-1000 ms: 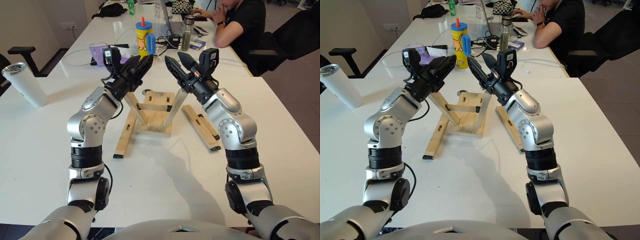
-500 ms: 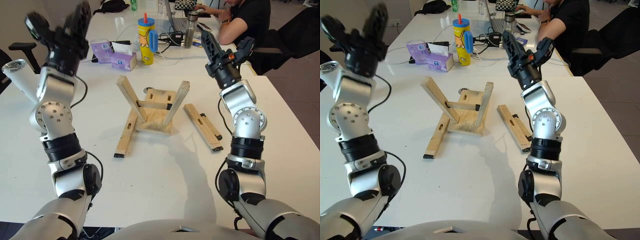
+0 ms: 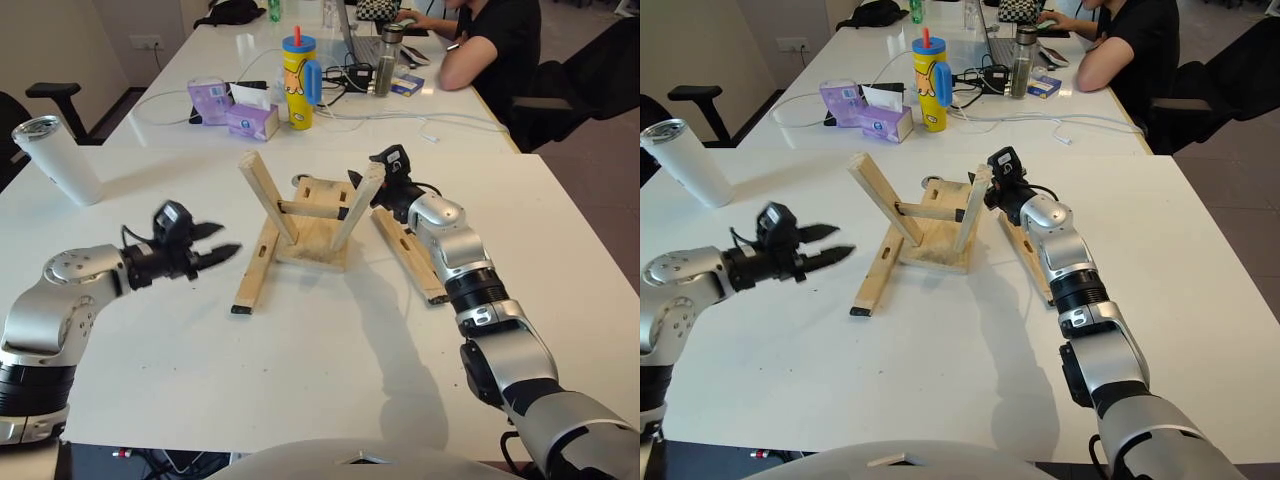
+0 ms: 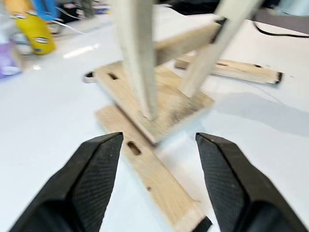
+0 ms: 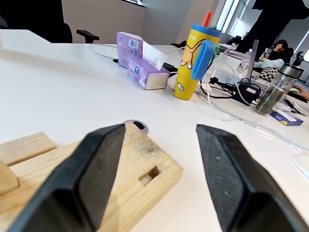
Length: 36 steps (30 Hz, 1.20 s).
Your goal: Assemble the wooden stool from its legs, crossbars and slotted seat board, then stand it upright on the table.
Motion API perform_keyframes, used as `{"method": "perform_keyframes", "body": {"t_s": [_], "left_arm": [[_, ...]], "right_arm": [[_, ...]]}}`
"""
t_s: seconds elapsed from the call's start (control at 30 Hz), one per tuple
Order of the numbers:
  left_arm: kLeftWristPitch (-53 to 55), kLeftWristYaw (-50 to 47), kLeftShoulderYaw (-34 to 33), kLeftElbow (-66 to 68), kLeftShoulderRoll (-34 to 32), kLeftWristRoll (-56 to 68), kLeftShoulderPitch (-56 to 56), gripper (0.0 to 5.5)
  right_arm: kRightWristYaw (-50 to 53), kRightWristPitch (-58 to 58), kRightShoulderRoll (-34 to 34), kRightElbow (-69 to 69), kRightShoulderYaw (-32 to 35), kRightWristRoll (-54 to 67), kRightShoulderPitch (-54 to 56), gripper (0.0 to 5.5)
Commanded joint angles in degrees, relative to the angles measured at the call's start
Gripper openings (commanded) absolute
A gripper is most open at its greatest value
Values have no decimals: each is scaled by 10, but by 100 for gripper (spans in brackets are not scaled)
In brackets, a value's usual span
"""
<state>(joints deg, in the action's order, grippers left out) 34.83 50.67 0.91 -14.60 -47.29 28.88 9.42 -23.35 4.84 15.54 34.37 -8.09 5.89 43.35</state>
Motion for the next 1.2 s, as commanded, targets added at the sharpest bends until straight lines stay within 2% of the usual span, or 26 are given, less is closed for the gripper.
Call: {"method": "perform_keyframes", "body": {"t_s": [0.03, 0.17, 0.3, 0.43, 0.67, 0.8, 0.9, 1.2], "left_arm": [[-34, 16, 65, 49, 47, -44, 68, 279], [-95, 7, 88, 181, 112, -89, 152, 279], [-163, -14, 69, 311, 158, -123, 238, 279], [-212, -15, 70, 372, 170, -155, 275, 279], [-268, -17, 63, 442, 195, -182, 308, 279], [-289, -17, 55, 471, 204, -190, 316, 279], [-297, -11, 46, 485, 207, -188, 316, 279], [-313, -47, 8, 504, 187, -201, 283, 279]], "right_arm": [[-27, -19, -7, 6, 1, -11, 16, 274], [-64, -23, -2, -18, -5, -15, 5, 274], [-114, -26, 15, -47, -19, -26, -10, 274], [-138, -3, 5, -100, -34, -29, -23, 274], [-171, 108, -59, -298, -107, 6, -75, 274], [-165, 163, -89, -365, -121, 28, -82, 274], [-157, 186, -95, -380, -106, 39, -78, 274], [-156, 203, -23, -379, -13, 62, -78, 274]]}}
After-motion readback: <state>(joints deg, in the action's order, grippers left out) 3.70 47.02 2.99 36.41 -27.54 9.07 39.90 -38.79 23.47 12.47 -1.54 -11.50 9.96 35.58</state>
